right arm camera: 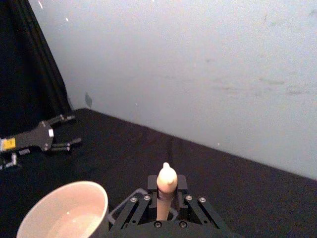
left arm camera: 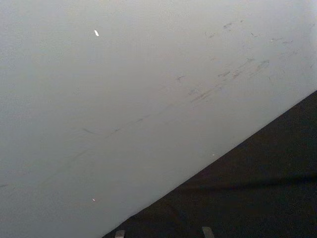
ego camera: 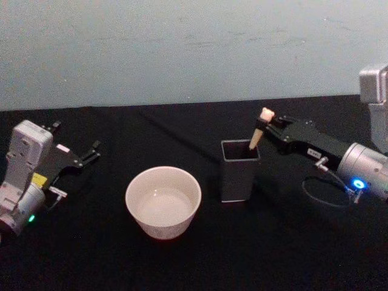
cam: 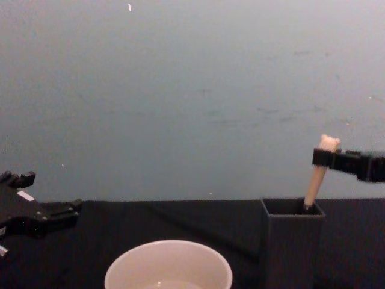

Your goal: Pick up the stirring spoon with one hand, stir inside the cup, then place it back in its original position.

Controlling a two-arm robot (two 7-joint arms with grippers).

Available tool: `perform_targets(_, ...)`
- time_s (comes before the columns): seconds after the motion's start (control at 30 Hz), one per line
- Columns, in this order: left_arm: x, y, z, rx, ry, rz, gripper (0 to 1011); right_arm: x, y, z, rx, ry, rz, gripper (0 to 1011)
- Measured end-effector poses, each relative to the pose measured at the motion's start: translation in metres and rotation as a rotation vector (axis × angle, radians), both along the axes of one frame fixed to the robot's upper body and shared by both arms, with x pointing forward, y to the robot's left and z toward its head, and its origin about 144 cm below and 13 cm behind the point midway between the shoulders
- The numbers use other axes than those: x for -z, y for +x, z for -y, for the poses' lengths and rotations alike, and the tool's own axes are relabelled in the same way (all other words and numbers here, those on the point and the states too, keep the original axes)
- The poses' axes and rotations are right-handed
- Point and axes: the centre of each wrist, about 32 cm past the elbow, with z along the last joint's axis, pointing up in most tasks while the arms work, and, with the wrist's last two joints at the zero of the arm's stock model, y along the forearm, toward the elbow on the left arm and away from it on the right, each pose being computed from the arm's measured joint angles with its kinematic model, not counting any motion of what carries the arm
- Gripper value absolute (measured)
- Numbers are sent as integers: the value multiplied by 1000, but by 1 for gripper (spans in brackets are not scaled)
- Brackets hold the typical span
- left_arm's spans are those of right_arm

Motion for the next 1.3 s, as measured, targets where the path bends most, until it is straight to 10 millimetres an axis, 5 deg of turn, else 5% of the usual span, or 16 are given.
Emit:
perform_targets(0.73,0,0,0,0,0,0,1001,-45,-7,13,-5,135,131,218)
perform_targets(1.3,0,0,0,0,0,0,1001,-38,-3,-28,-105,107,102,218)
